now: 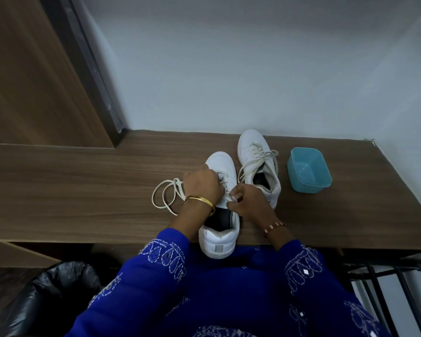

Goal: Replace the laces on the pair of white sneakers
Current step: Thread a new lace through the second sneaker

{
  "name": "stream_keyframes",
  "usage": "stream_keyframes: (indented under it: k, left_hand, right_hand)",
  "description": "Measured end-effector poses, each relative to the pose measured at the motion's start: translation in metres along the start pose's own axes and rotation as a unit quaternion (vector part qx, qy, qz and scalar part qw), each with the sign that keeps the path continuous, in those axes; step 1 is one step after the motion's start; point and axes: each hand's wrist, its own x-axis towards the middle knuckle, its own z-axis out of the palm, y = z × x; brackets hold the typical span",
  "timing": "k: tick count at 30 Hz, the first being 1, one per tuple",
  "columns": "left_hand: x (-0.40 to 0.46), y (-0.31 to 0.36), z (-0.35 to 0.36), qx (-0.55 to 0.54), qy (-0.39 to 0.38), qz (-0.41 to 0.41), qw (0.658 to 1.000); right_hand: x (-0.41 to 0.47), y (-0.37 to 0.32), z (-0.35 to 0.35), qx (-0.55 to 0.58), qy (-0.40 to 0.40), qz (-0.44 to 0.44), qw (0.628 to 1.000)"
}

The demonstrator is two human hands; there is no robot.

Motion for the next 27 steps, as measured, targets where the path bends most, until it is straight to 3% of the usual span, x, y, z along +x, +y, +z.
stream_keyframes:
  k: [8,13,22,27]
  left_hand:
    - [0.002,-0.003,-0.001,-0.031,-0.044,-0.025,0.998]
    - [0.0,0.003,0.013,-0.017,-0.019,-0.03,0.999]
    - [-0.01,0.013,0.015,-0.198,0.033,-0.143,0.969]
    - [-0.003,0.014,0.023,-0.28,-0.01,-0.192,0.941]
  right_hand:
    - [0.0,0.003,-0.005,0.034,0.026,0.02,0.999]
    - [-0.003,0.0,-0.002,0.016,0.035,-0.009,0.999]
    - [-0.007,0.001,-0.002,0.042,0.046,-0.038,0.997]
    - [-0.009,0.003,-0.003,0.055,0.047,-0.031,0.997]
